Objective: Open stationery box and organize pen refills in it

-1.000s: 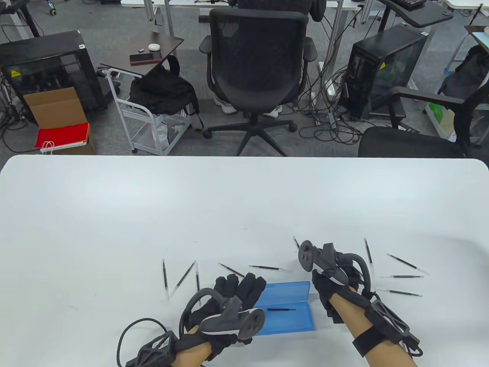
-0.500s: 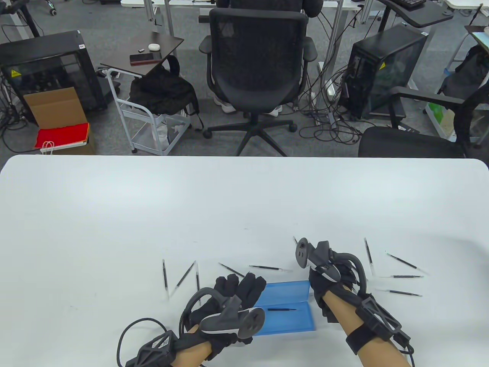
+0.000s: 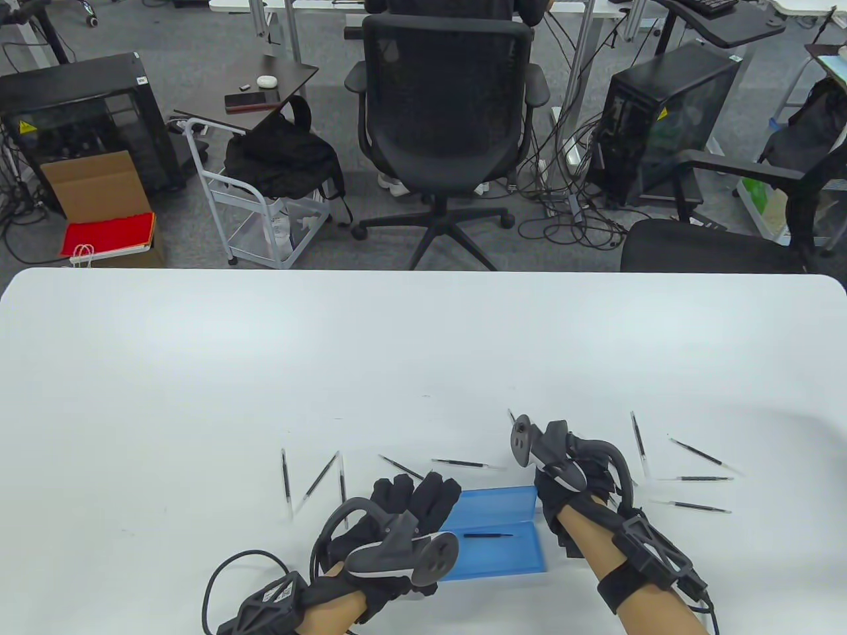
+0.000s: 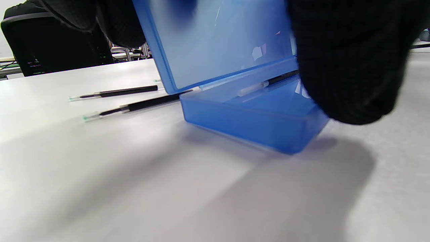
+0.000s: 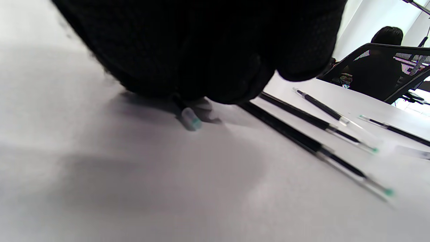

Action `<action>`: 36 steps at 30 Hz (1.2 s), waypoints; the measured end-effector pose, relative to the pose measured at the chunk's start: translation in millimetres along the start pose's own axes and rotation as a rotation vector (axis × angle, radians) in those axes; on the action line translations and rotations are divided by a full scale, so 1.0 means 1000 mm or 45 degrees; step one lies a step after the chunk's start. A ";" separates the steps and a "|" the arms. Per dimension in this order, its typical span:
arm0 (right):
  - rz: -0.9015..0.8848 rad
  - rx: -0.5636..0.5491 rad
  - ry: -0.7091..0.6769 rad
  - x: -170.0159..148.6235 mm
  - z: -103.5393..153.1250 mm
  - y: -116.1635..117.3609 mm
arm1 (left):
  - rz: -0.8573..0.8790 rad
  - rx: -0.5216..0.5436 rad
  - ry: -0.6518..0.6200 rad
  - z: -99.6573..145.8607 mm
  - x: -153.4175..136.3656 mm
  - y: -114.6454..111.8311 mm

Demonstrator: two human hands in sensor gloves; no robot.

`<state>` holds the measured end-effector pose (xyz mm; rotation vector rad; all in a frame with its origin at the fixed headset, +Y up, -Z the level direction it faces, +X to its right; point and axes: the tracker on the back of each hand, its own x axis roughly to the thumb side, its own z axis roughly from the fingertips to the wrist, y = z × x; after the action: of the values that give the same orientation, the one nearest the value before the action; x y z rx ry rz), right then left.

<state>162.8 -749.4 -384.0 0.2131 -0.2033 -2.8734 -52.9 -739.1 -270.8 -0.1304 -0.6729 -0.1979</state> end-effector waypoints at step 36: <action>-0.370 -0.383 -0.394 -0.047 0.101 -0.066 | 0.014 -0.004 -0.003 0.000 -0.001 -0.001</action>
<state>175.9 -661.9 -289.2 -0.2829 0.2245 -3.1604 -53.8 -739.4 -270.9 -0.1372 -0.6740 -0.1881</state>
